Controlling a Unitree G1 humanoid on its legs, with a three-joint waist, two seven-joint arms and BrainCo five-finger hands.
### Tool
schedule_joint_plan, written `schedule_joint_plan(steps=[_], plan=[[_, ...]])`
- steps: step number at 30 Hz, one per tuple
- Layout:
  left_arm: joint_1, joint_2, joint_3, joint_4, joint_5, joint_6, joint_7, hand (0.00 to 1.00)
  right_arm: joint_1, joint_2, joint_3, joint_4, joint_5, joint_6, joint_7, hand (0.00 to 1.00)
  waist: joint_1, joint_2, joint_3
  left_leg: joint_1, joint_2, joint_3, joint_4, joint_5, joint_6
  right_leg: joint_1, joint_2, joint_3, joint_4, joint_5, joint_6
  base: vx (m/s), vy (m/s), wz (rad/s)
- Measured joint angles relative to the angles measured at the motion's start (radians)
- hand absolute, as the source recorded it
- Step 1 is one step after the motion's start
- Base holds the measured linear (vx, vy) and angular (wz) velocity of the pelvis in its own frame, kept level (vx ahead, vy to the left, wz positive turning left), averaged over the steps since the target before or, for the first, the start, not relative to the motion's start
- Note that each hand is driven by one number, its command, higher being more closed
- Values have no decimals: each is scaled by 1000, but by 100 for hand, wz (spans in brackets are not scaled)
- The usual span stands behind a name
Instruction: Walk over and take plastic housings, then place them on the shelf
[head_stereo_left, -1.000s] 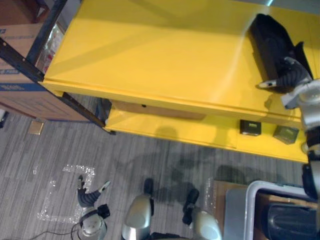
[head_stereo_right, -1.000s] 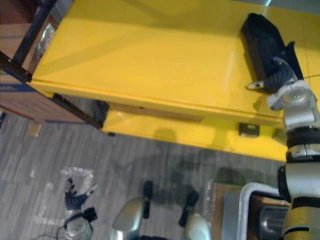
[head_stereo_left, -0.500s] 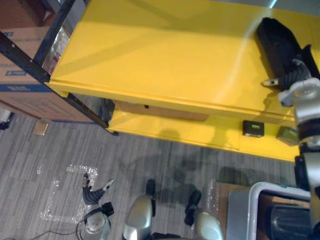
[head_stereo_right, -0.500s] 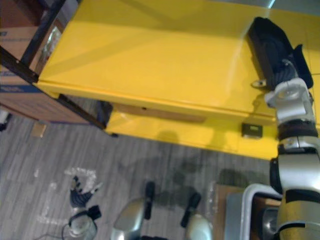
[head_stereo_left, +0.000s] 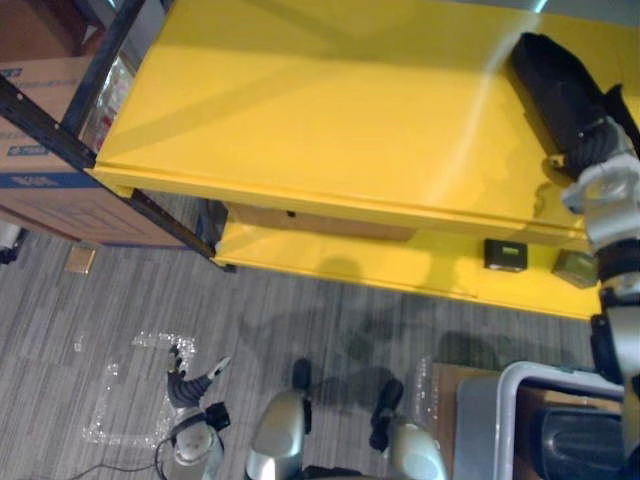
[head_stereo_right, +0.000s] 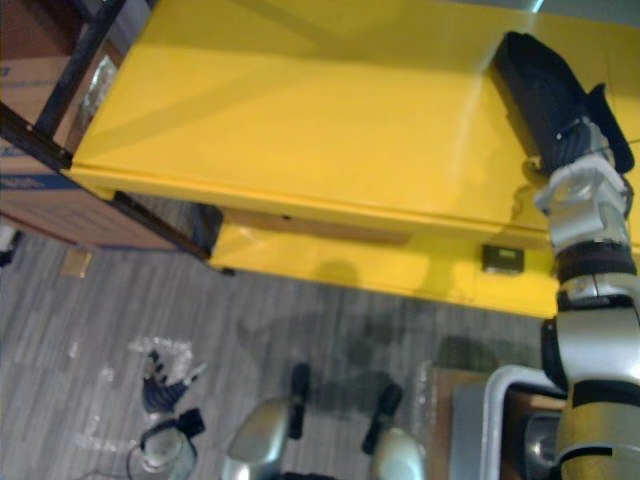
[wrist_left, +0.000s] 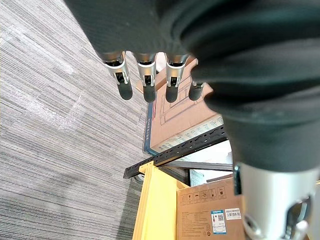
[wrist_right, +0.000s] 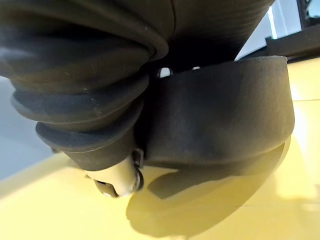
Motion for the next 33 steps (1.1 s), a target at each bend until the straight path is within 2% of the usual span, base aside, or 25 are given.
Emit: schedule_joint_plan(steps=[5, 10, 12, 15, 23, 31, 33], plan=[[-18, 0, -3, 3, -1, 0, 0, 0, -4, 0, 1, 5, 0, 1, 0, 100, 1, 2, -1, -1, -1, -1, 0, 0, 0, -1, -1, -1, 1, 0, 0, 0, 0, 0], [-20, -4, -30, 40, -2, -1, -1, 0, -19, 1, 2, 17, 0, 2, 0, 100, 1, 17, -10, -4, -1, -4, 0, 1, -1, -6, -2, -2, 10, -5, -1, 0, 0, 0], [-21, -5, -30, 39, -2, -1, -1, 0, -25, 4, 4, 22, 3, 14, 0, 100, 2, 17, -10, -3, 0, -6, 0, 2, -2, -7, -2, -4, 17, -11, -4, 0, 0, 2], [-21, -13, -31, 40, -2, 0, -1, 0, -43, 11, 8, 24, 25, 56, -6, 100, 3, 18, -10, -3, 2, -7, 0, 3, -4, -8, -1, -5, 19, -12, -5, 0, 0, 0], [-25, -20, -40, 39, -3, 0, -8, 0, -111, 51, -14, 47, 34, 242, -46, 100, 9, 23, -13, 1, 1, -8, 0, 3, -4, -8, -5, -10, 37, -24, -4, 1, -2, 1], [-25, -20, -47, 39, -40, 1, -14, 0, -138, 56, -52, 74, 62, 321, -87, 100, 15, 29, -11, 5, -4, -20, 1, 5, -4, -9, -15, -23, 65, -41, -3, -4, -7, 5], [-25, -20, -48, 39, -40, 1, -15, 0, -141, 55, -53, 81, 68, 327, -87, 100, 20, 29, -11, 8, -3, -21, 0, 5, -4, -9, -15, -23, 67, -43, -3, 0, 0, 0]])
